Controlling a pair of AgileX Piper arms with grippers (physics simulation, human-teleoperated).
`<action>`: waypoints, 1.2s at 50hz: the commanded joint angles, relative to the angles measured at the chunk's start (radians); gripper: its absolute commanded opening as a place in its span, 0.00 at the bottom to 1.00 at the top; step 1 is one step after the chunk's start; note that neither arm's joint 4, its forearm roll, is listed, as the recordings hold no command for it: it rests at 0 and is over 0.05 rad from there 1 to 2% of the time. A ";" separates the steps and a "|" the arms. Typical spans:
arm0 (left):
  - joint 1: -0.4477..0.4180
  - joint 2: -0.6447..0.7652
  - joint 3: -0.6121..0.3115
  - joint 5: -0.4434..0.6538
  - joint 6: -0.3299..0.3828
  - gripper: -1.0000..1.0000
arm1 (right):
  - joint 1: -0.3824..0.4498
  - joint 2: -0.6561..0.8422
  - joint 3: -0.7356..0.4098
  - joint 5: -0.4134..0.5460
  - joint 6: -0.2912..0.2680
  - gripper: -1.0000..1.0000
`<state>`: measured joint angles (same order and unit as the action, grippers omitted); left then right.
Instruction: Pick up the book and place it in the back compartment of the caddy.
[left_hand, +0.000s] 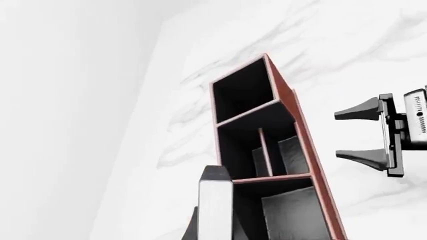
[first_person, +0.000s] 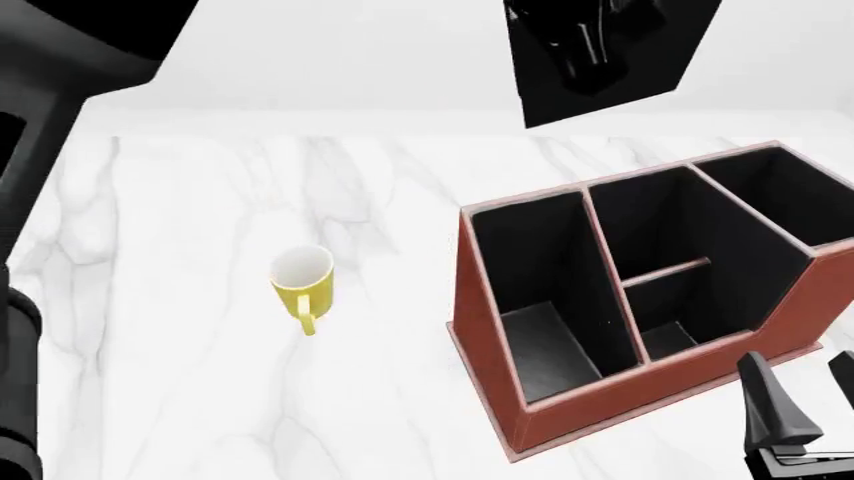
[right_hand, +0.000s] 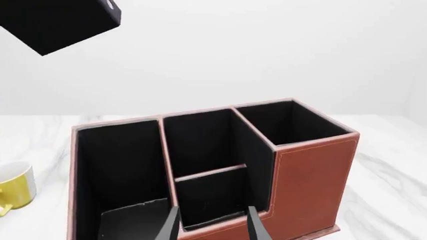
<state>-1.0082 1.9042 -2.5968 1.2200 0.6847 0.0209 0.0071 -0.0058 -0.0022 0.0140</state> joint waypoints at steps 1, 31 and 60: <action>-0.057 0.085 -0.125 -0.001 -0.053 0.00 | 0.002 -0.004 -0.001 0.002 0.001 1.00; -0.161 -0.026 0.454 -0.476 -0.191 0.00 | 0.004 -0.004 0.001 -0.001 0.000 1.00; -0.142 0.017 0.611 -0.659 -0.255 0.00 | 0.007 -0.005 -0.002 0.001 -0.001 1.00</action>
<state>-1.1547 1.9042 -2.0082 0.6074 0.4337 0.0261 0.0026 -0.0066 -0.0012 0.0128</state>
